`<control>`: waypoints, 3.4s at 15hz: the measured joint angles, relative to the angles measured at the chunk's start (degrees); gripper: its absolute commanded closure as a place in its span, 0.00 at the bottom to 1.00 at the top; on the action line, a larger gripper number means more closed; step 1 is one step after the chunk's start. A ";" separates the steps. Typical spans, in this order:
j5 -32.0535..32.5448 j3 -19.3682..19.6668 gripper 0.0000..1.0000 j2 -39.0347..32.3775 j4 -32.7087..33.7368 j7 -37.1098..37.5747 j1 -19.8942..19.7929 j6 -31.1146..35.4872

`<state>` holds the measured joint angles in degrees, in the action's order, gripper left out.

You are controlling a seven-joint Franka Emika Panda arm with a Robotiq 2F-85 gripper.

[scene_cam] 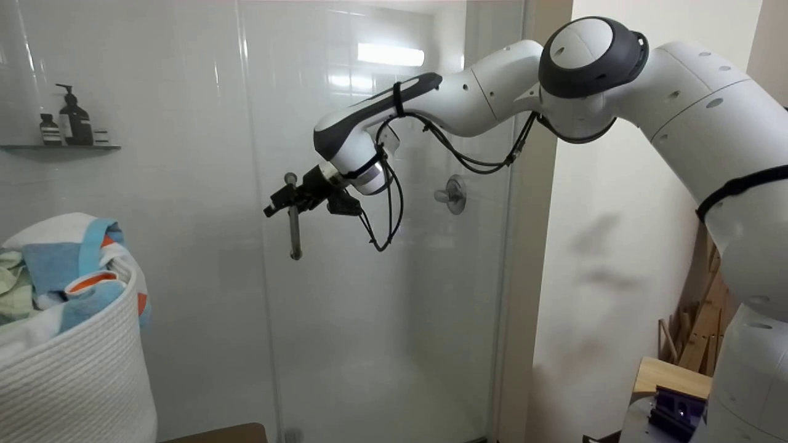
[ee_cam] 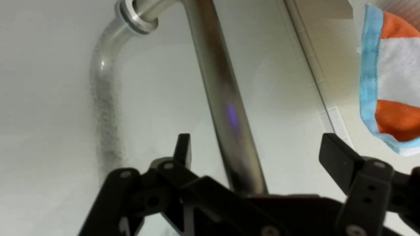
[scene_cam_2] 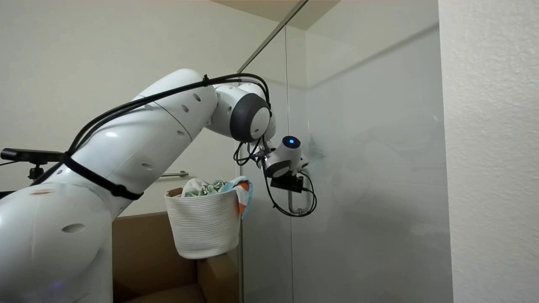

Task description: Open the door

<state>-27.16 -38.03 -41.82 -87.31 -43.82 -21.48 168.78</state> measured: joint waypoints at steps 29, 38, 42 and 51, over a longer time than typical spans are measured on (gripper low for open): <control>15.41 -28.44 0.00 -8.85 -17.00 -2.35 -23.80 2.96; 21.19 -36.78 0.00 -6.88 -27.06 -1.69 -34.80 -5.23; 22.22 -40.59 0.00 -4.84 -30.69 -1.80 -40.03 -11.90; 22.63 -49.66 0.00 1.01 -37.84 -1.94 -50.92 -21.12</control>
<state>-4.53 -87.68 -40.81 -125.15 -45.76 -72.40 147.66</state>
